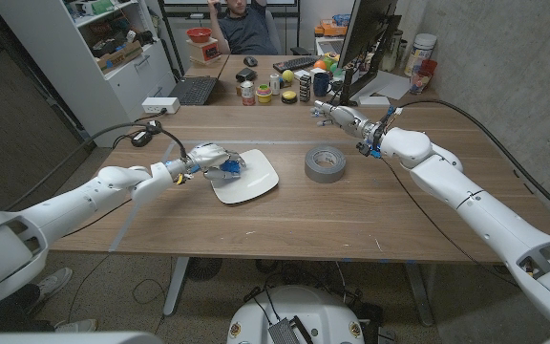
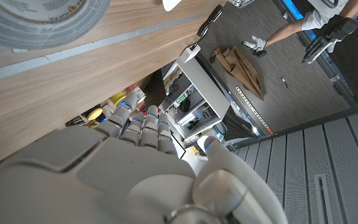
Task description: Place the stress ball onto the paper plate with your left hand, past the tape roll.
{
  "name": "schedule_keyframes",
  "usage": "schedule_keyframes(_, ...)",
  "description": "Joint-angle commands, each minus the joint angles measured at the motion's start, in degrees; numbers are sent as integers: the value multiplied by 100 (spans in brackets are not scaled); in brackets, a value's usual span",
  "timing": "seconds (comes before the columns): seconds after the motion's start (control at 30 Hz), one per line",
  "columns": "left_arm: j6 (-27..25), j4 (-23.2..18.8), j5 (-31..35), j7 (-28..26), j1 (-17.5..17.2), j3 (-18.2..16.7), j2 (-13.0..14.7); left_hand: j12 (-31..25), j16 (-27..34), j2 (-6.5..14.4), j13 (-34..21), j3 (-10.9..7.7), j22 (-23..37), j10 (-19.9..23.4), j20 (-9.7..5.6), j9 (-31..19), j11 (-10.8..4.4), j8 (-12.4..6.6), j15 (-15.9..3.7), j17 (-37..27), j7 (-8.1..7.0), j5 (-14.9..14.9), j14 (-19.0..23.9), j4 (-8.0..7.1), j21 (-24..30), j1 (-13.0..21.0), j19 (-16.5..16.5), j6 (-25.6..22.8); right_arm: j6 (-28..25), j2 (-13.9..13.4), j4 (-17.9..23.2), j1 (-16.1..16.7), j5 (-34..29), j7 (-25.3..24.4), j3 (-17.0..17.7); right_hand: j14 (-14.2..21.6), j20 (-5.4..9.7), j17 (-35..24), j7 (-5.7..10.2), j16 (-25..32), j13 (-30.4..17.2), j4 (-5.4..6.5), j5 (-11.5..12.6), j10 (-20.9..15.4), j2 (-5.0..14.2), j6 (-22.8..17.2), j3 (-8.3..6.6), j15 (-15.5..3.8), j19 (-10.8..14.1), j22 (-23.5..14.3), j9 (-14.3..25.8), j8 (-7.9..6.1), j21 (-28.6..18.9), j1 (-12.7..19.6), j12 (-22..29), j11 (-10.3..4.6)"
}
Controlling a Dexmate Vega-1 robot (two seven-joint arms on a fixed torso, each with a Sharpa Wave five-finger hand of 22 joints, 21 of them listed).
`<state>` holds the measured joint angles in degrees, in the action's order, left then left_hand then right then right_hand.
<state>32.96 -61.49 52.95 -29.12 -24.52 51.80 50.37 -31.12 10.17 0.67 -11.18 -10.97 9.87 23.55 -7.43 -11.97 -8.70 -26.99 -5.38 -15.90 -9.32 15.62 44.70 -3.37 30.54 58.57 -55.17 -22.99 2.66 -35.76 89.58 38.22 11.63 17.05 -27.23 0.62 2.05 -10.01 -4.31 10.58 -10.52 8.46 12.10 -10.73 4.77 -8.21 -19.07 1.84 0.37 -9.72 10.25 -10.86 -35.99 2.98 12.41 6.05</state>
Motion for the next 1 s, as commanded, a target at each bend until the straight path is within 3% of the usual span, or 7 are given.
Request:
schedule_keyframes(0.03, -190, -247, -122, 465, -136, -164, 121, 191, -6, -117, 2, 75, -5, -135, 174, 3, 47, 110, -719, 79, -21, 11, -309, -60, -136, -61, 118, 177, 6, -5, 4, -29, -4, 25, -34, 19, 144, -7, -66, -14, -17, -6, 22, -25, 219, -30, -11, -5, 58, -22, 28, -15, 10, 1, -1, 2)
schedule_keyframes(0.33, -248, -434, -232, 762, -240, -321, 199, 560, 4, -181, 7, 251, -5, -323, 517, 22, 188, 256, -661, 206, -42, 32, -1053, -214, -442, -296, 435, 311, 19, -4, -10, -42, 7, 53, -45, 25, 146, -7, -131, -14, -17, -7, 22, -32, 214, -42, -8, -7, 73, -22, 28, -17, 25, -1, 1, -18)
schedule_keyframes(0.53, -261, -538, -237, 863, -286, -409, 239, 644, 30, -218, 8, 314, -5, -352, 586, 24, 224, 276, -616, 229, -54, 31, -1153, -253, -514, -373, 497, 309, 12, -12, 6, -32, 15, 53, -40, 30, 151, -6, -145, -15, -17, -8, 23, -40, 215, -34, -9, -19, 79, -23, 28, -12, 39, -1, 3, -34)
schedule_keyframes(0.8, -272, -644, -198, 711, -362, -535, 283, 747, 29, -266, 6, 404, 0, -321, 793, 27, 223, 310, -399, 272, -85, 41, -1381, -295, -678, -467, 713, 308, 10, -9, -5, -54, 5, 61, -52, 37, 153, -5, -158, -15, -17, -8, 24, -49, 215, -32, -9, -21, 87, -23, 28, -9, 55, -1, 5, -23)
schedule_keyframes(1.0, -259, -690, -217, 643, -405, -621, 303, 940, -23, -295, -1, 492, -5, -458, 996, 30, 335, 394, -153, 327, -71, 74, -1915, -310, -924, -519, 1027, 406, 8, 0, -27, -81, 9, 85, -65, 34, 152, -5, -170, -18, -17, -8, 24, -46, 215, -30, -10, -18, 91, -23, 28, -7, 66, -2, 3, -27)
